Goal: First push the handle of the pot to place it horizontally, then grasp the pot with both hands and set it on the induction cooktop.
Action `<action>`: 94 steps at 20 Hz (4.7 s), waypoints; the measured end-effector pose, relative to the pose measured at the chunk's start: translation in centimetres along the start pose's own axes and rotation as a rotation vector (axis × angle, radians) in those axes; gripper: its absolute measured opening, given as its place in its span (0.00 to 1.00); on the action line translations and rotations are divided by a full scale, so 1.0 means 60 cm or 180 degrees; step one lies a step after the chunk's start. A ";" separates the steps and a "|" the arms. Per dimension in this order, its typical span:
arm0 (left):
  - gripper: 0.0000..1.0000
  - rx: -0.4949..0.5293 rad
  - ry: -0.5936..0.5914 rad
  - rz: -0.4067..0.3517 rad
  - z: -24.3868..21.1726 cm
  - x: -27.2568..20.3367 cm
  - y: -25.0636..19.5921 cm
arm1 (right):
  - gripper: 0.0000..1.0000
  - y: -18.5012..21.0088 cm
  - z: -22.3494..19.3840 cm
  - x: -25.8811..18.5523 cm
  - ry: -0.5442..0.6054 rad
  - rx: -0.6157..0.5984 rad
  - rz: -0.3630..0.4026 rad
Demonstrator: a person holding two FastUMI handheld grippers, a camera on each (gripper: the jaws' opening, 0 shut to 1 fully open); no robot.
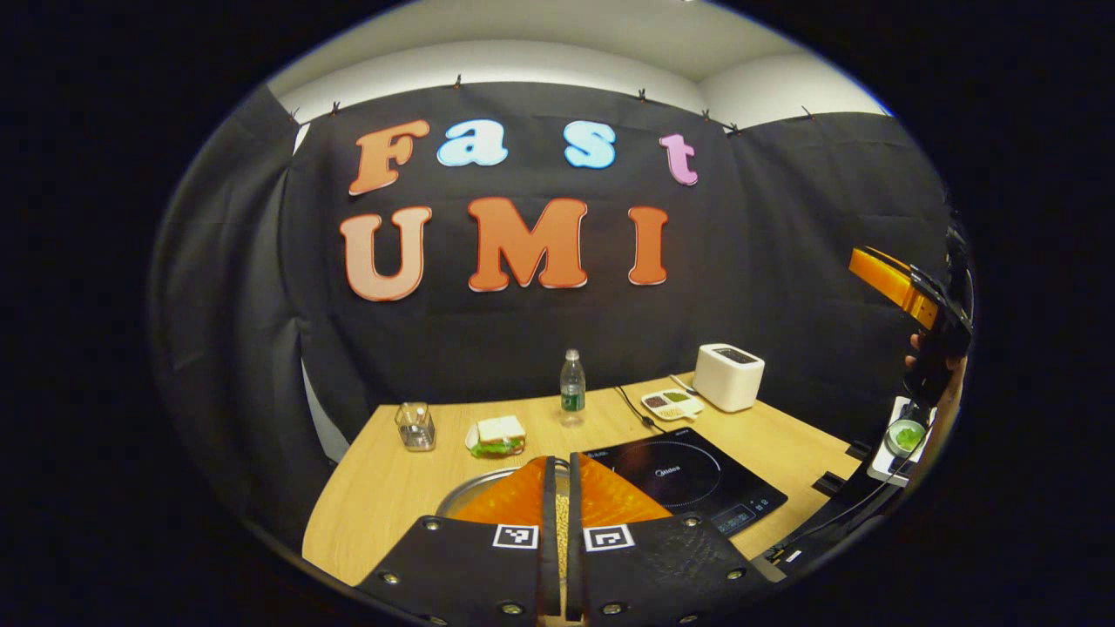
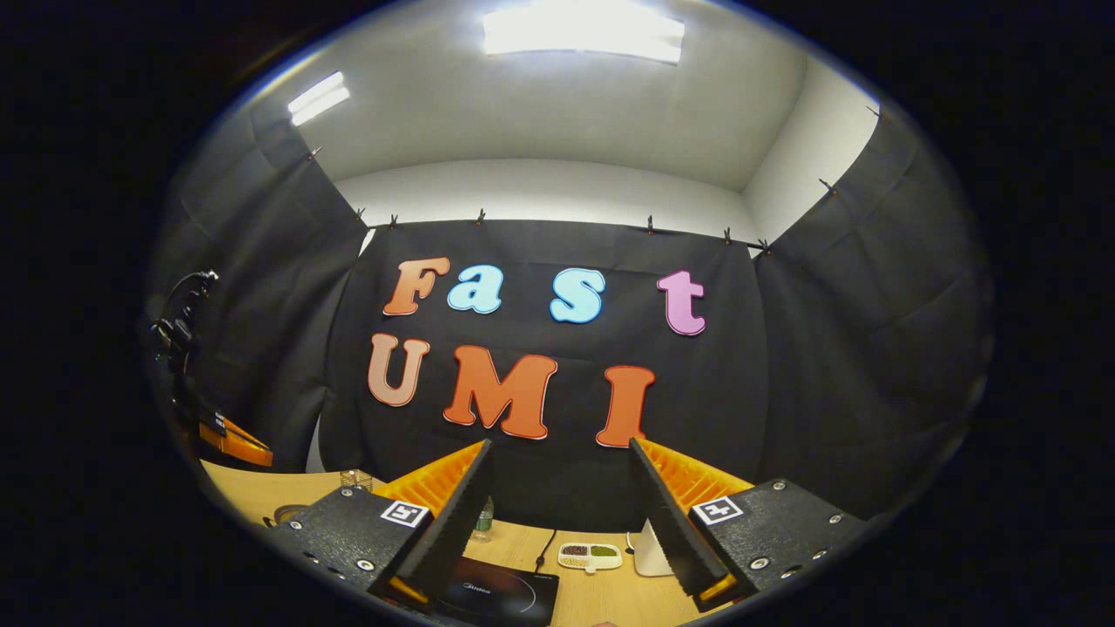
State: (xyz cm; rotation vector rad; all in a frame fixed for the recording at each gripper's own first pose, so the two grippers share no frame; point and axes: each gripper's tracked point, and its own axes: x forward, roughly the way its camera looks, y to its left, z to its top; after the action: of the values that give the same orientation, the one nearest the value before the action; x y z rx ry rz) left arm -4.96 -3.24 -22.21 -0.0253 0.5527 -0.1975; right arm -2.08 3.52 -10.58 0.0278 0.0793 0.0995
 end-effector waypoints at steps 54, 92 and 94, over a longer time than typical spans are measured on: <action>0.01 -0.0641 0.2691 0.0553 -0.461 0.043 0.200 | 0.95 0.168 -0.293 0.065 0.0855 0.0042 0.0374; 0.03 0.0361 0.1872 0.1226 -0.415 0.176 0.458 | 0.95 0.414 -0.447 0.011 0.2228 0.0655 0.1100; 0.03 0.0372 0.1797 0.1236 -0.410 0.182 0.466 | 0.95 0.435 -0.463 0.008 0.2378 0.0731 0.1121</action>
State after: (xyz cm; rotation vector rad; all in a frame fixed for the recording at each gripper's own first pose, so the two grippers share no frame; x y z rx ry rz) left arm -3.73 22.82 -50.96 0.2572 1.0929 0.1509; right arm -6.37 30.21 -37.48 0.2341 0.8340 0.4501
